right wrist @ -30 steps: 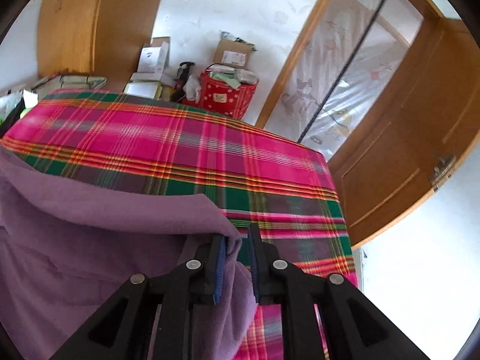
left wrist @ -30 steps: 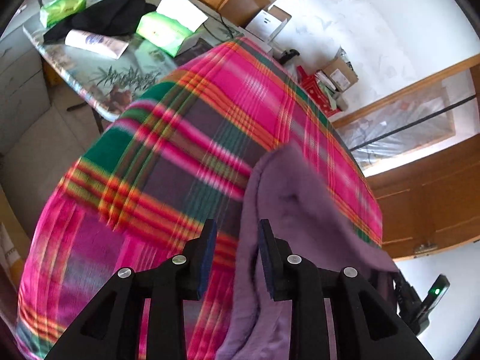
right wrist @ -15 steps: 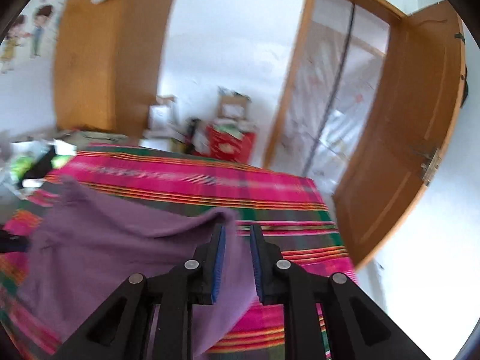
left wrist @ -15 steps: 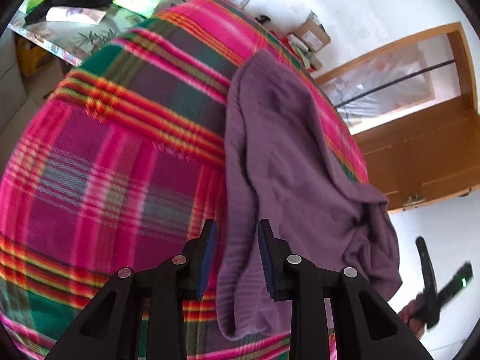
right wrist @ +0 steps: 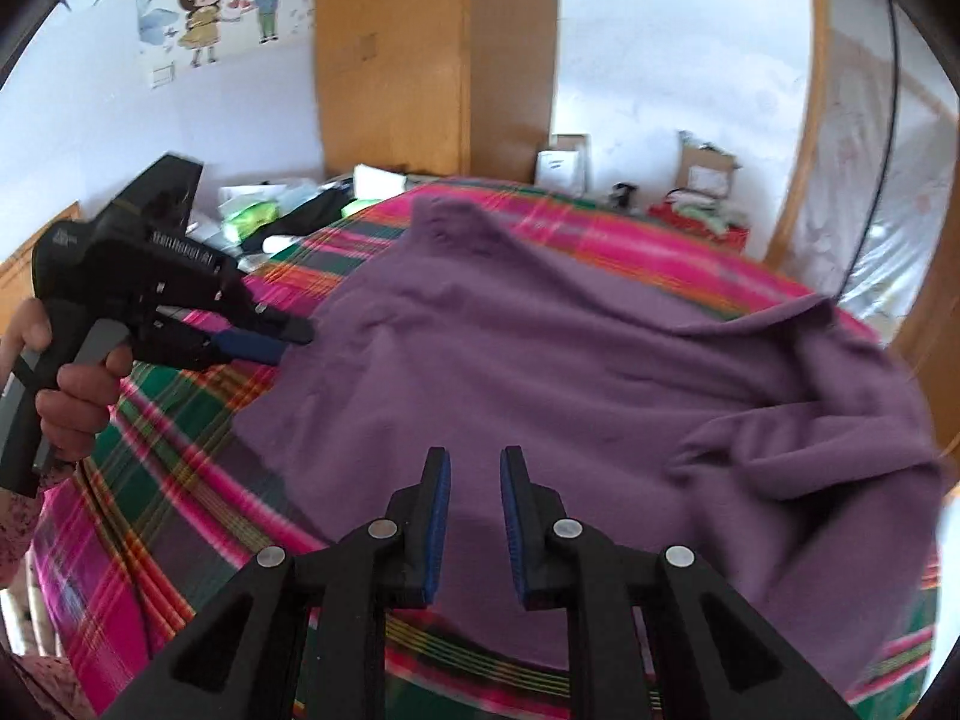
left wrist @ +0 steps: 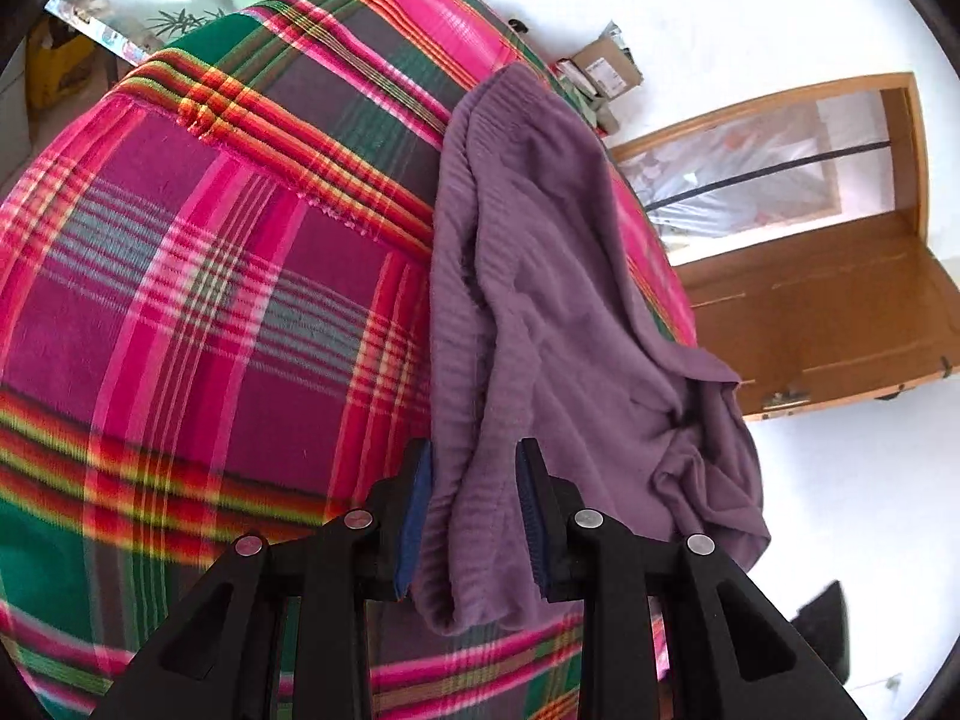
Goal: Fold clothes
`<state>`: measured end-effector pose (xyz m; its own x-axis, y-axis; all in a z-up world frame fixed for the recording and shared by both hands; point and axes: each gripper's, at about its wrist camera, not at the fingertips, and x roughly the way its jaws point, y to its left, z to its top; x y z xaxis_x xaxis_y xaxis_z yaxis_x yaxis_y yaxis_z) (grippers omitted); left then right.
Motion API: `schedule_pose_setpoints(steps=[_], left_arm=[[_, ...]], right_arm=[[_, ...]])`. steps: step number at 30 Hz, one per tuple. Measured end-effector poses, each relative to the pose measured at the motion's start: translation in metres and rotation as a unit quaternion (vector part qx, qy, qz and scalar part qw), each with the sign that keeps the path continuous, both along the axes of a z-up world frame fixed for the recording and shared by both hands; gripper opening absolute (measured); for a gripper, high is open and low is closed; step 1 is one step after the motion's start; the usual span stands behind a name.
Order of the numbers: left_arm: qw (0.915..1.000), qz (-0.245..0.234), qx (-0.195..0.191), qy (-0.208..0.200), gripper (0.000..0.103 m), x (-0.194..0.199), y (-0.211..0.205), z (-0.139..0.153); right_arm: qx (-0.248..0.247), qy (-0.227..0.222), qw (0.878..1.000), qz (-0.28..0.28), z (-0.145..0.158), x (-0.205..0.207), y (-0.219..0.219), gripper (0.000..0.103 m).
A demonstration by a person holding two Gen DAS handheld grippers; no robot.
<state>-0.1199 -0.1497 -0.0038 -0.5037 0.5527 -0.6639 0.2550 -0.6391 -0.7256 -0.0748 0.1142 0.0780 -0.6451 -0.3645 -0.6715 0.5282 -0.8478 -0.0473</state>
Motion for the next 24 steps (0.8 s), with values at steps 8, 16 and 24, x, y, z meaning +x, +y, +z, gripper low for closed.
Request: schedule_pose_setpoints(steps=[8, 16, 24], left_arm=[[0.9999, -0.004, 0.014, 0.002, 0.029, 0.012, -0.005, 0.001], [0.999, 0.014, 0.041, -0.006, 0.029, 0.021, -0.014, -0.007], [0.997, 0.04, 0.065, -0.009, 0.029, 0.02, -0.021, -0.018]], right_arm=[[-0.029, -0.03, 0.998, 0.053, -0.025, 0.007, -0.04, 0.025], [-0.049, -0.068, 0.992, 0.093, -0.039, 0.003, -0.086, 0.029], [-0.084, -0.121, 0.987, 0.057, -0.053, -0.017, -0.089, 0.037]])
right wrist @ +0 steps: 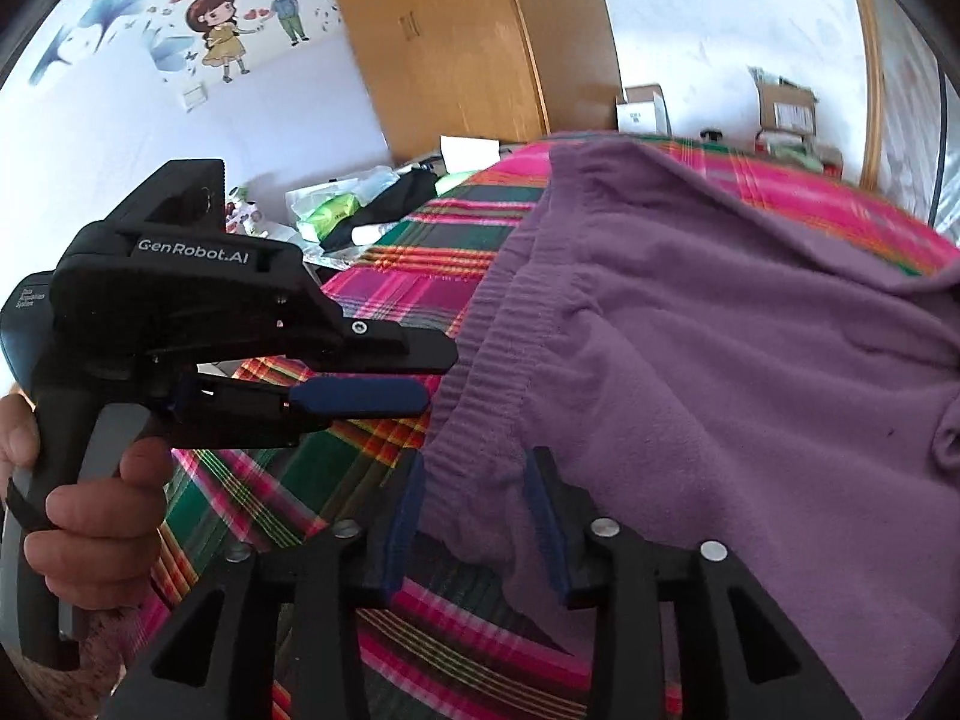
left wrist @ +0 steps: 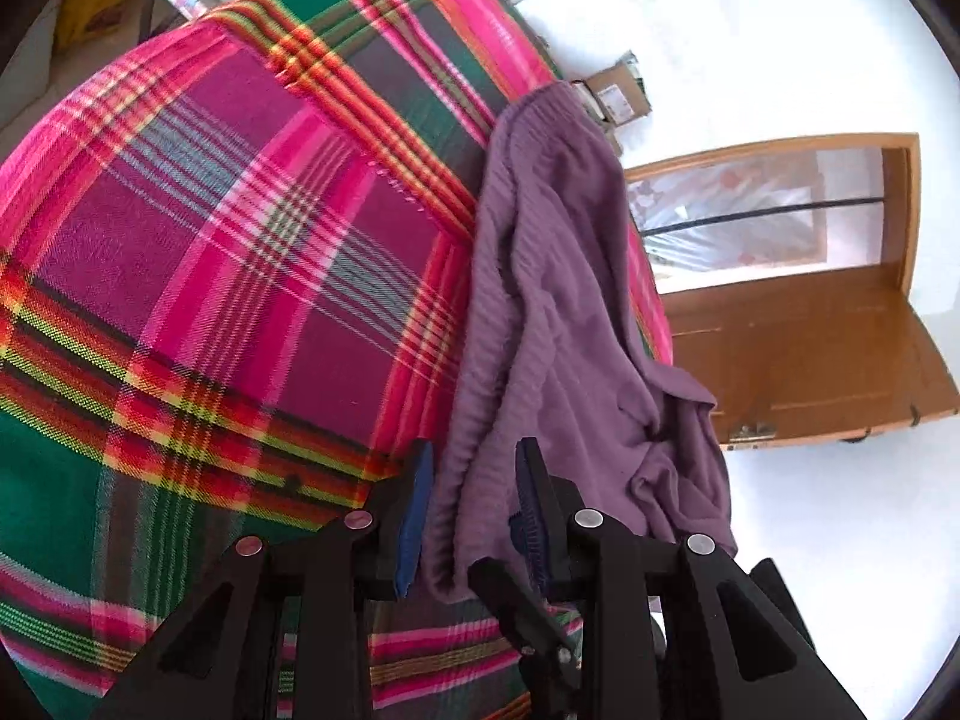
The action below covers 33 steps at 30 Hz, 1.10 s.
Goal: Fold clothes
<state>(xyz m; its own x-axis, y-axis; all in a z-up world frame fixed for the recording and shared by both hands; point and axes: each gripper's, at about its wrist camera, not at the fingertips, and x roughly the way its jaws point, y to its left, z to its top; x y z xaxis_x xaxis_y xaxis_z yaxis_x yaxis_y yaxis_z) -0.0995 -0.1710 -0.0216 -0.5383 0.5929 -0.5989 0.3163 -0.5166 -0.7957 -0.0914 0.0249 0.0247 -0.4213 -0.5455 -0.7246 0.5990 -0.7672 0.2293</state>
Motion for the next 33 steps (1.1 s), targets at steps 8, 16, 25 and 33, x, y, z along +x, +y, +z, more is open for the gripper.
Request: schedule_pose_setpoints(steps=[8, 16, 25, 33], left_arm=[[0.9999, -0.008, 0.007, -0.001, 0.029, -0.01, -0.001, -0.003], [0.9997, -0.012, 0.02, -0.004, 0.029, -0.013, -0.004, -0.004], [0.9986, -0.015, 0.051, -0.007, 0.042, -0.009, -0.006, -0.007], [0.998, -0.029, 0.056, -0.008, 0.042, -0.004, -0.004, -0.004]], right_arm=[[0.033, 0.015, 0.999, 0.014, -0.002, 0.013, -0.017, 0.047], [0.026, 0.027, 0.999, -0.003, 0.002, 0.017, -0.014, 0.027], [0.046, 0.045, 0.998, 0.011, 0.002, 0.024, -0.022, 0.025], [0.075, 0.063, 0.995, 0.037, 0.001, 0.031, -0.034, 0.025]])
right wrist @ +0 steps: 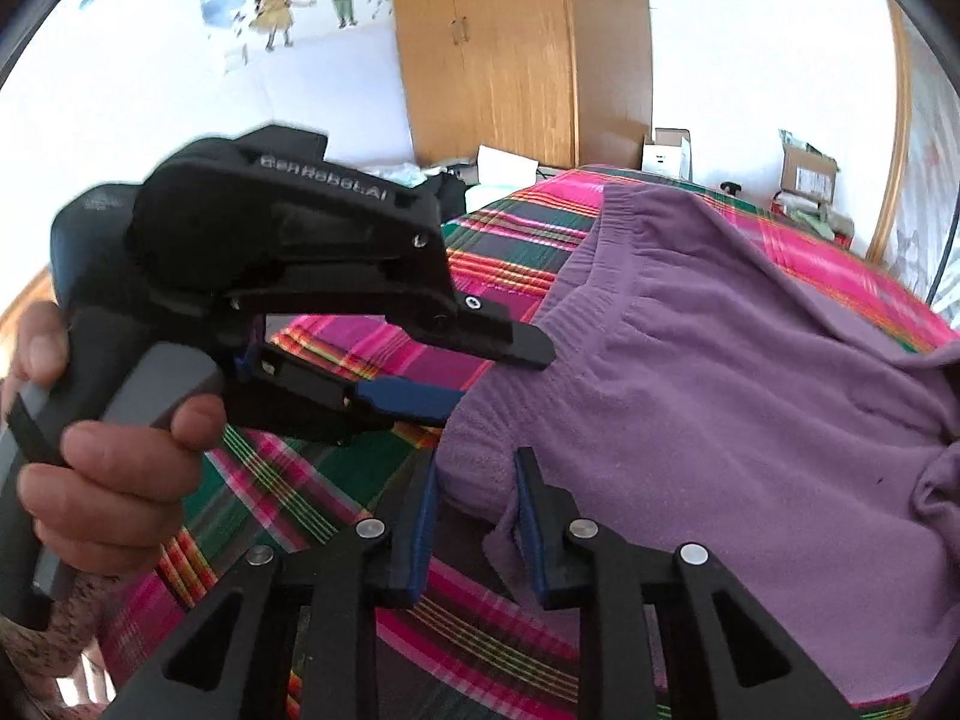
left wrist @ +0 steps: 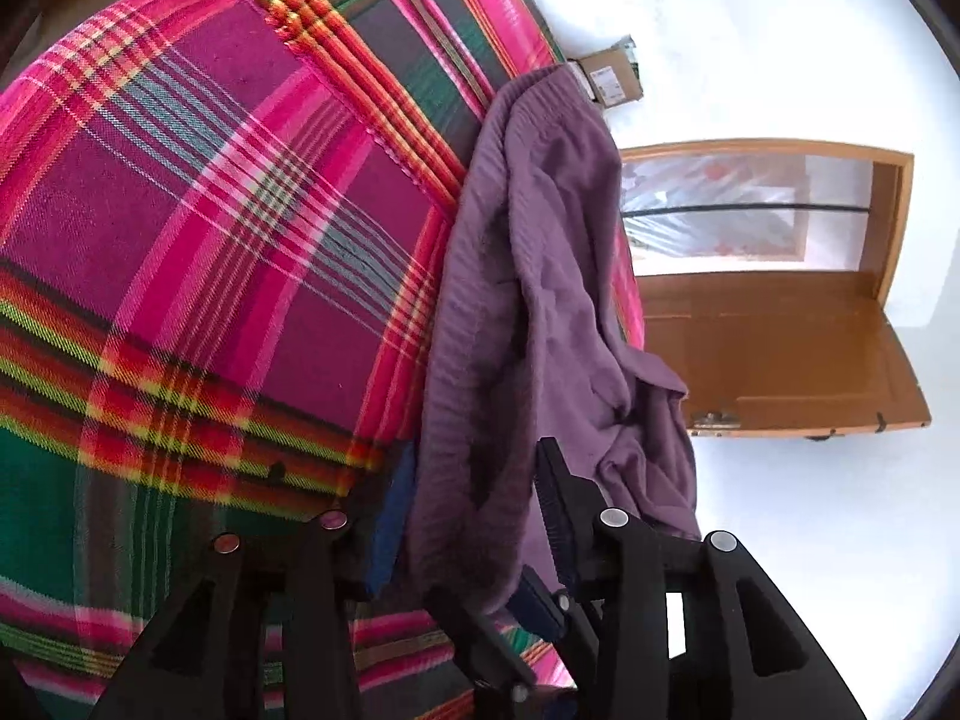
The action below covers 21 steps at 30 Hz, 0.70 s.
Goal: Fold clothes
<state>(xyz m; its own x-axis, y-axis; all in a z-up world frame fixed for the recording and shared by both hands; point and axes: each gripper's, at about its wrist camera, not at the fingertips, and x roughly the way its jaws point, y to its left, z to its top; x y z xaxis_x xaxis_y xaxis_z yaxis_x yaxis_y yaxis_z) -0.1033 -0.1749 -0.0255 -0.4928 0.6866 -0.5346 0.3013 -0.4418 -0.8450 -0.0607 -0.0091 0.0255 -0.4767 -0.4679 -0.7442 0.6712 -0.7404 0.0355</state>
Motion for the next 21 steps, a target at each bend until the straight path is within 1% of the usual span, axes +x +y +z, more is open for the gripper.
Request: schedule_pose_setpoints(steps=[3, 7, 13, 15, 17, 18, 21], left_arm=[[1.0, -0.005, -0.005, 0.001, 0.043, -0.001, 0.003, -0.001], [0.9998, -0.008, -0.015, -0.006, 0.042, -0.003, 0.007, 0.002], [0.998, -0.043, -0.047, -0.003, 0.042, -0.003, 0.021, 0.008], [0.9976, -0.048, -0.049, -0.002, 0.041, -0.003, 0.021, 0.009], [0.9975, -0.047, -0.052, -0.001, 0.033, -0.001, 0.017, 0.009], [0.9977, -0.045, -0.051, -0.002, 0.027, 0.0, 0.014, 0.009], [0.9984, -0.037, -0.041, -0.002, 0.013, 0.003, 0.005, 0.008]], right_arm=[[0.009, 0.008, 1.0, 0.009, 0.0, 0.003, -0.004, 0.025], [-0.001, 0.022, 1.0, 0.009, 0.003, 0.006, -0.001, 0.025], [-0.025, 0.023, 0.999, 0.013, 0.008, 0.005, 0.003, 0.024], [-0.03, 0.027, 0.999, 0.018, 0.011, 0.005, 0.001, 0.024], [-0.028, 0.025, 0.999, 0.02, 0.011, 0.003, -0.001, 0.024], [-0.027, 0.024, 0.999, 0.02, 0.011, 0.002, -0.002, 0.024], [-0.029, 0.021, 0.999, 0.02, 0.012, 0.002, -0.005, 0.023]])
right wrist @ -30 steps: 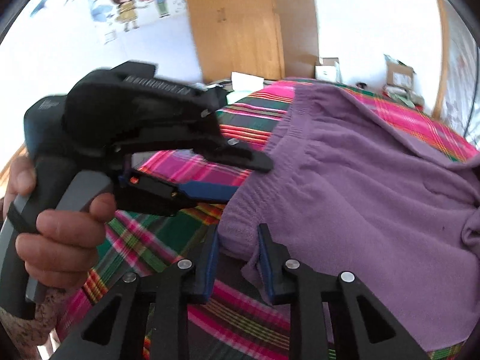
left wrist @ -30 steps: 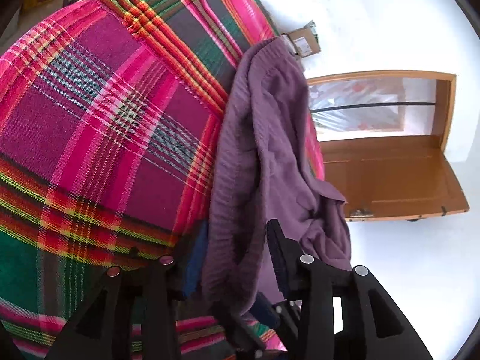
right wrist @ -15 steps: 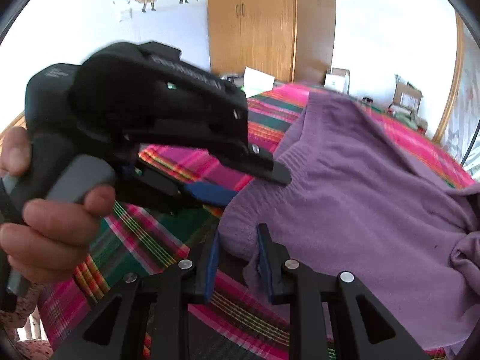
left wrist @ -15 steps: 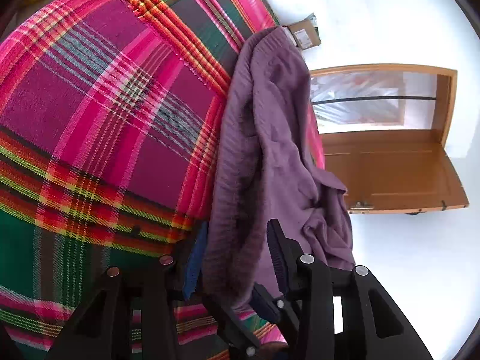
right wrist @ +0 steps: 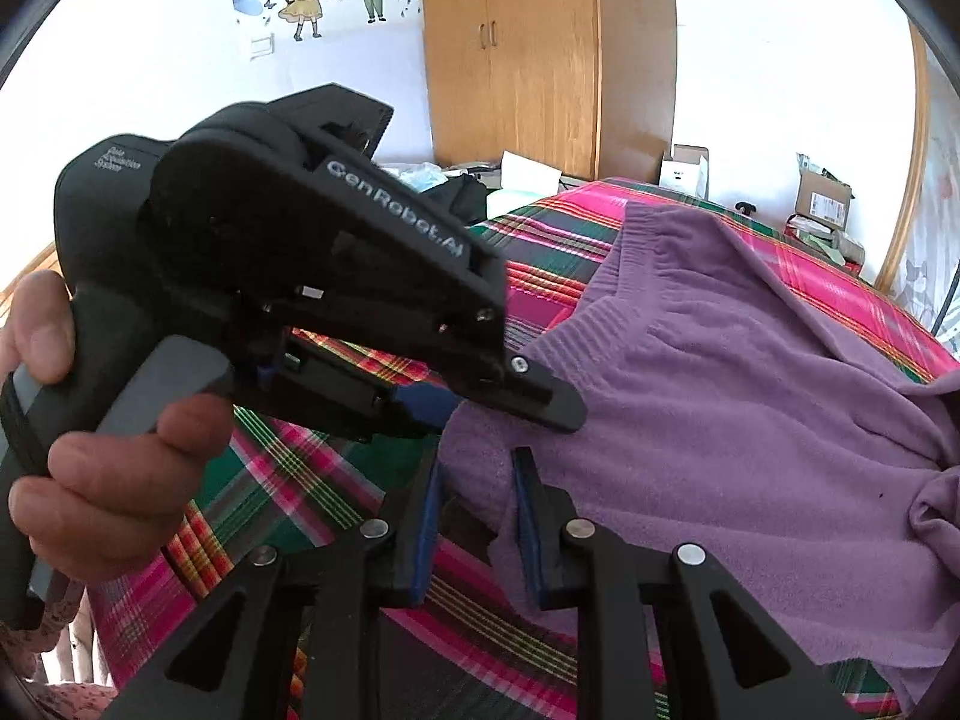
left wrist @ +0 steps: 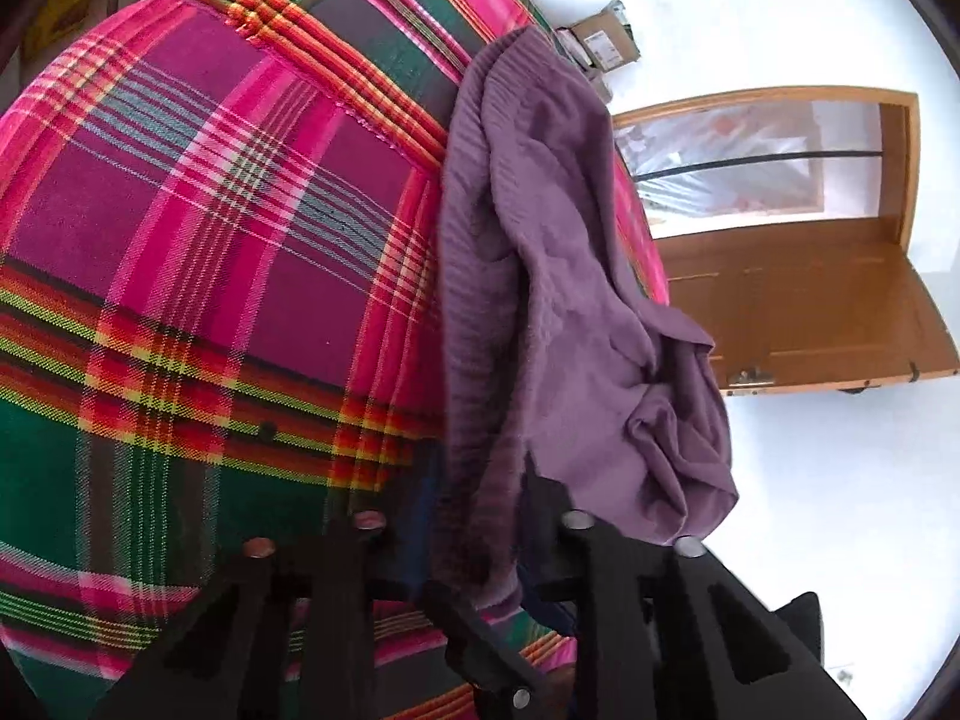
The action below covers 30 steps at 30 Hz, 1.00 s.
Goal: Fold clothes
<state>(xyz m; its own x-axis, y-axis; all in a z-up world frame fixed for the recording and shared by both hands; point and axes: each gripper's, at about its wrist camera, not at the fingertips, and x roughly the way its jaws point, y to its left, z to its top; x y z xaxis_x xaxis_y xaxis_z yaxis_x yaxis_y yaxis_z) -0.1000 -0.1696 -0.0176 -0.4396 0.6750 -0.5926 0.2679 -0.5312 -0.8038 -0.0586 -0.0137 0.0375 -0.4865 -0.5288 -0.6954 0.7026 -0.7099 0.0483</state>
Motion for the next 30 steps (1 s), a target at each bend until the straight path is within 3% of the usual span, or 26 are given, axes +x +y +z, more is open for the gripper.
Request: schedule_pose_setpoints(steps=[5, 12, 15, 19, 22, 24, 30], left_arm=[[0.9999, 0.008, 0.014, -0.001, 0.009, 0.003, -0.006, -0.006], [0.9998, 0.01, 0.014, -0.009, 0.009, 0.0, 0.0, -0.012], [0.9996, 0.016, 0.022, -0.005, 0.009, 0.004, -0.002, -0.013], [0.9993, 0.024, 0.029, -0.002, 0.008, 0.012, -0.005, -0.015], [0.9991, 0.027, 0.033, -0.003, 0.008, 0.017, -0.008, -0.017], [0.9988, 0.028, 0.04, -0.004, 0.008, 0.02, -0.012, -0.018], [0.9989, 0.023, 0.04, -0.002, 0.008, 0.021, -0.015, -0.016]], right_arm=[[0.024, -0.019, 0.999, 0.028, 0.005, -0.005, -0.004, 0.025], [-0.03, -0.102, 0.992, 0.07, 0.048, -0.055, 0.044, 0.027], [0.028, -0.018, 0.999, 0.033, 0.064, -0.087, 0.048, 0.033], [0.116, 0.049, 0.992, -0.008, 0.052, -0.163, 0.025, 0.036], [0.128, 0.052, 0.99, -0.006, 0.044, -0.199, 0.005, 0.036], [0.125, 0.052, 0.991, 0.01, 0.041, -0.207, -0.005, 0.042], [0.204, 0.047, 0.977, 0.028, 0.005, -0.229, -0.045, 0.042]])
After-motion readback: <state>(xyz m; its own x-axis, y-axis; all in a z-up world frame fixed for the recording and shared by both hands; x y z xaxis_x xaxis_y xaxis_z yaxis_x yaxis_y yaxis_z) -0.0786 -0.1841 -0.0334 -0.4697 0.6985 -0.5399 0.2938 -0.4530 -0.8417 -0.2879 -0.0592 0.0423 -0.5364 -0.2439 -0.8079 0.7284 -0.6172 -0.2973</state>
